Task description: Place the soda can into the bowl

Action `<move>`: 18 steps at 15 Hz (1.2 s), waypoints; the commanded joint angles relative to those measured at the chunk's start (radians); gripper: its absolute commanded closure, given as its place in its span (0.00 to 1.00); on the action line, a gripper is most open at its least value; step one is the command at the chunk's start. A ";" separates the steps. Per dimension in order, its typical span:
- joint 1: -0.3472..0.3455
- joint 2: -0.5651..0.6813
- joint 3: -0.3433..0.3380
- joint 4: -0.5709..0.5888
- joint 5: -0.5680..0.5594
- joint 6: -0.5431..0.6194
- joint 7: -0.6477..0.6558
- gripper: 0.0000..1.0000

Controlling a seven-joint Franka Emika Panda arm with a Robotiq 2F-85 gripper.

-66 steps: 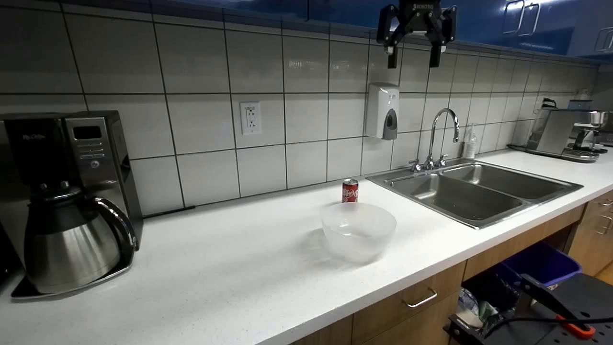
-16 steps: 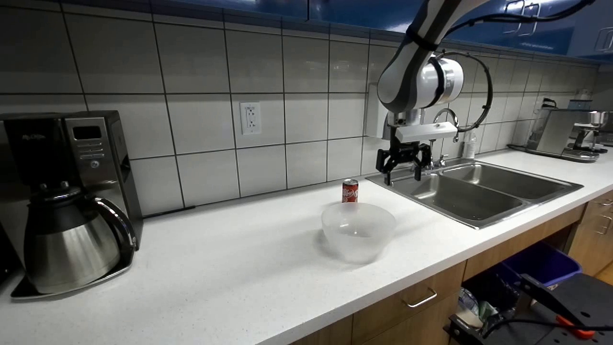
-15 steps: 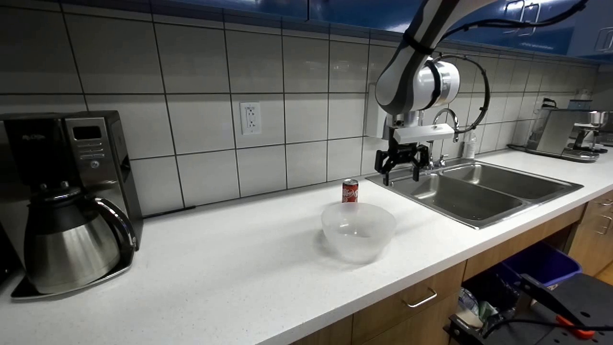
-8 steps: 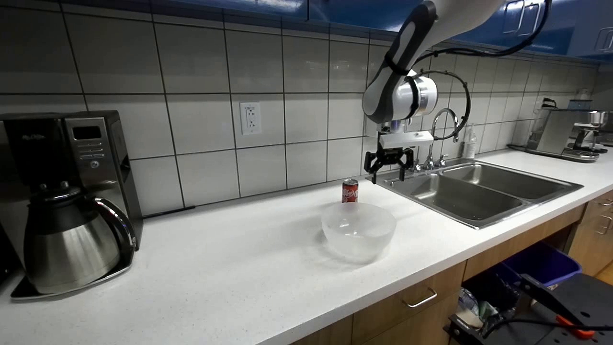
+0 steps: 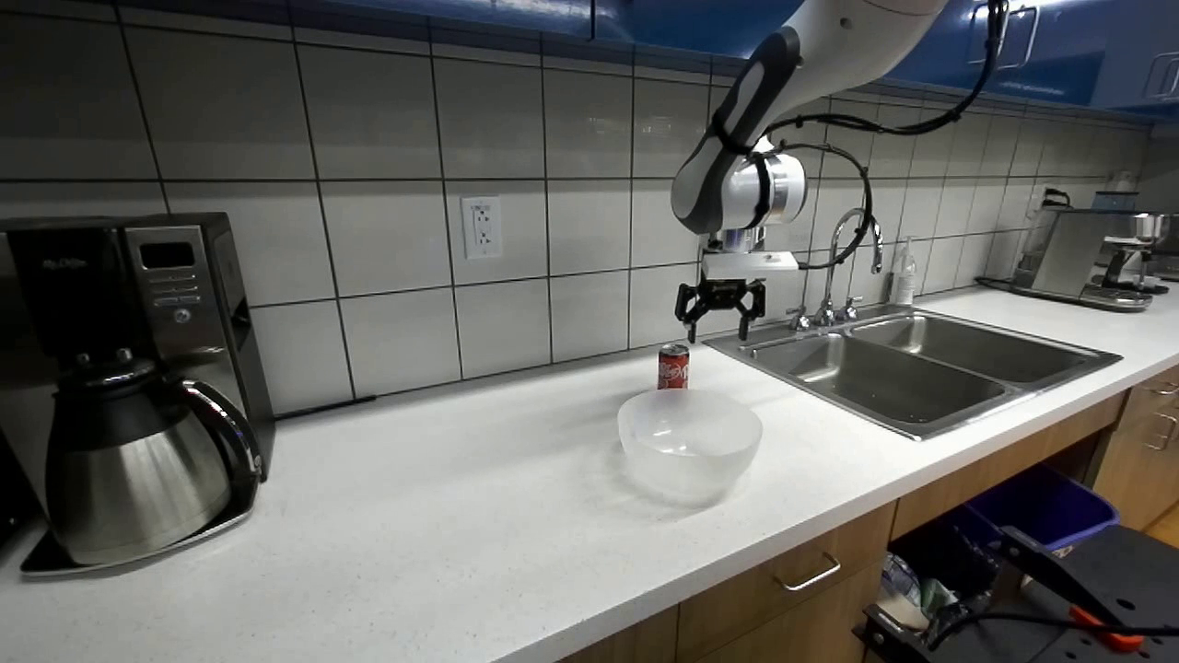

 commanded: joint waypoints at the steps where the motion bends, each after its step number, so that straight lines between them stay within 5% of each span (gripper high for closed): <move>1: -0.020 0.057 0.028 0.127 0.034 -0.073 -0.026 0.00; 18: 0.002 0.266 0.050 0.419 0.029 -0.188 -0.008 0.00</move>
